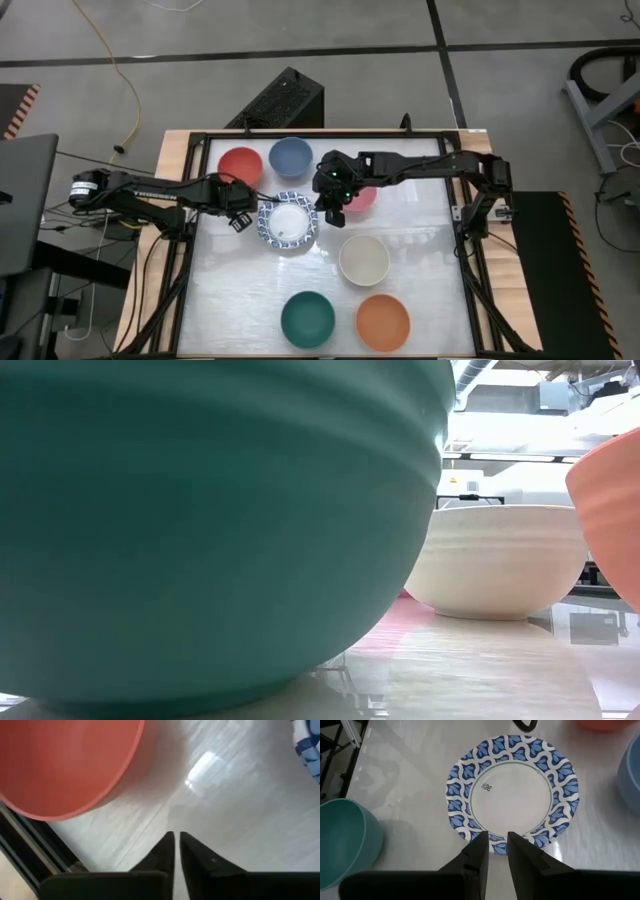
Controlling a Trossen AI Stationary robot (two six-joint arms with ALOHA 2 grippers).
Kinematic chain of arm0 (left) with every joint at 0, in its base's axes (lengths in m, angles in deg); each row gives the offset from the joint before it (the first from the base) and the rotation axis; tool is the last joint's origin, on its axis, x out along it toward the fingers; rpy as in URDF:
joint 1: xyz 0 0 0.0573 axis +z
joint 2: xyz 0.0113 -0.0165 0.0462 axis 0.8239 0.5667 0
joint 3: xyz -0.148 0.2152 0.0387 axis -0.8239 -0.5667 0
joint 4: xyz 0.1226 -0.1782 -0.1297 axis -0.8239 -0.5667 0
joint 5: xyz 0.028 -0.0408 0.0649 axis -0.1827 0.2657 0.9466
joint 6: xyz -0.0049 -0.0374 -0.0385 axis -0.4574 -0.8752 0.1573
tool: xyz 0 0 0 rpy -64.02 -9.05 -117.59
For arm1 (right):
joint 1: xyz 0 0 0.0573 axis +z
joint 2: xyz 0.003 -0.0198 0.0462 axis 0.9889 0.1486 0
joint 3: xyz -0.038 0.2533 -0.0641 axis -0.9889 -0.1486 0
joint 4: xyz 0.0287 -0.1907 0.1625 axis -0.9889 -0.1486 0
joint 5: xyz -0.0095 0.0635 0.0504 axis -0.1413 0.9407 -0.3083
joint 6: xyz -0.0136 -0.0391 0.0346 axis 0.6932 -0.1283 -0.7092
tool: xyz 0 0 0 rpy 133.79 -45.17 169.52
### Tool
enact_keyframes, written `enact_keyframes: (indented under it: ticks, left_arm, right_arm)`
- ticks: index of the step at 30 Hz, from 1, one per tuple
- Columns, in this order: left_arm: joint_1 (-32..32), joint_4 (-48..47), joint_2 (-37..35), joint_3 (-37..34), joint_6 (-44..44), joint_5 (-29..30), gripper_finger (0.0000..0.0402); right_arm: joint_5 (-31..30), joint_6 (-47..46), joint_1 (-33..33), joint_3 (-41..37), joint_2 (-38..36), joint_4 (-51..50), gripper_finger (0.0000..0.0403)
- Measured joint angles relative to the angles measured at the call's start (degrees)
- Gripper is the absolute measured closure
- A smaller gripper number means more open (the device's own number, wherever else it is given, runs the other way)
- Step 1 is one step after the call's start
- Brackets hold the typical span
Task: Nest bowls inside each other
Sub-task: Stack the red bowl on top of the blue patterned bowl
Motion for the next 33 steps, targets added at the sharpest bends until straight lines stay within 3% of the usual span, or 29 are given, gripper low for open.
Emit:
enact_keyframes:
  ticks: [11,20,24,30,33]
  left_arm:
    - [-1.82,-0.67,-3.50,2.98,-2.51,-4.63,0.0401]
    - [-0.49,-1.89,-9.54,9.41,2.53,-1.42,0.0396]
    - [1.71,-1.93,-9.55,10.41,7.55,-4.31,0.0362]
    - [5.26,-1.60,-9.46,11.21,14.96,-13.24,0.0272]
    - [6.56,-1.53,-9.46,10.76,19.22,-13.59,0.0227]
  right_arm:
    - [0.04,-0.26,0.74,0.00,0.00,0.03,0.0311]
    - [0.07,-0.11,0.83,0.00,0.00,0.03,0.0311]
    - [0.08,-0.09,0.85,0.00,0.00,0.00,0.0311]
    - [1.75,0.12,0.67,0.00,0.02,-1.49,0.0311]
    - [1.81,0.85,0.59,0.00,0.00,-2.23,0.0311]
